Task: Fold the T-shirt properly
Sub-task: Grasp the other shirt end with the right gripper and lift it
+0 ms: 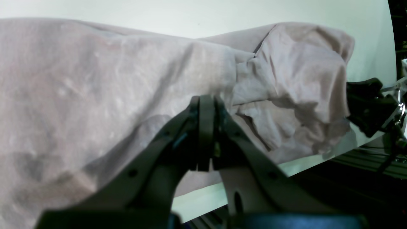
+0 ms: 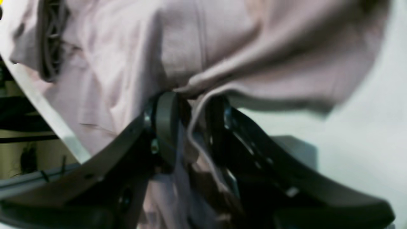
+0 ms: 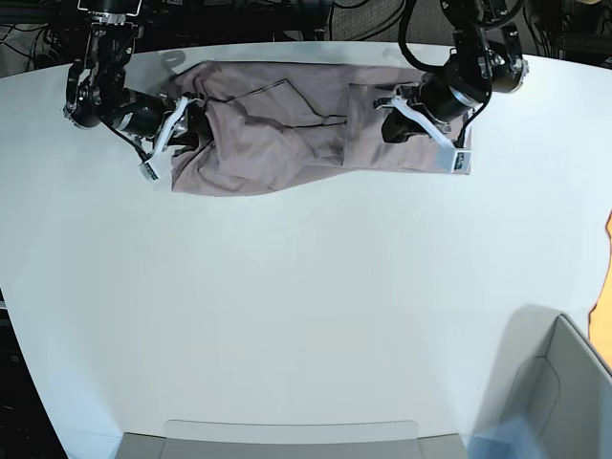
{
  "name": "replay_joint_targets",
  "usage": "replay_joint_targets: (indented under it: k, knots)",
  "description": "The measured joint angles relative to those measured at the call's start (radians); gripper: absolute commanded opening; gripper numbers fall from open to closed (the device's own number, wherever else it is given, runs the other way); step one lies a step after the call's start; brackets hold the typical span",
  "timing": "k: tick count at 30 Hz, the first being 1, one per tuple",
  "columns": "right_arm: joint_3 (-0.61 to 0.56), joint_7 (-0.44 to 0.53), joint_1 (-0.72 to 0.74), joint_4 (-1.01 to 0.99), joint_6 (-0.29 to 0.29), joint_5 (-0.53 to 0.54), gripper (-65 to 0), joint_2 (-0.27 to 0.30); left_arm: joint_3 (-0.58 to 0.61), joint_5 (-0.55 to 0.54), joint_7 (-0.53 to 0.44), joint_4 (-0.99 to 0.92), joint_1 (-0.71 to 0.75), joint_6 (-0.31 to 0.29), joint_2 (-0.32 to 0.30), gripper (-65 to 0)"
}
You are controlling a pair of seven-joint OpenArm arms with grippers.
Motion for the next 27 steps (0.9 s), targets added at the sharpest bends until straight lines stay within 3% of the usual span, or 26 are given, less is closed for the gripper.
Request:
replay_joint_targets:
  k: [3,7,15,18,23,27]
  knots:
    - [-0.043,-0.003,0.017,-0.001,0.000,-0.008,-48.0,0.002,0.000,0.000,0.000,0.000,0.000,0.000,0.000,-65.0]
    - [-0.119,-0.007,0.046,-0.006,0.000,-0.050,-65.0,0.006,0.000,-0.001,0.000,0.000,0.009,0.000,0.000,-65.0]
    - [-0.140,-0.009,0.134,-0.015,0.000,-0.214,-65.0,-0.030,0.000,0.002,0.000,0.000,0.011,0.000,0.000,-65.0]
    - [-0.057,-0.012,0.159,-0.023,0.000,-0.263,-65.0,-0.033,0.001,0.002,0.000,0.000,0.018,0.000,-0.009,-65.0]
    - [0.090,-0.037,0.224,-0.031,0.000,-0.407,-65.0,-0.008,0.001,0.003,0.001,0.000,0.037,0.000,-0.022,-65.0]
    - [0.118,-0.039,0.255,-0.048,0.000,-0.419,-65.0,0.050,0.001,-0.001,0.000,0.000,0.033,0.000,-0.021,-65.0]
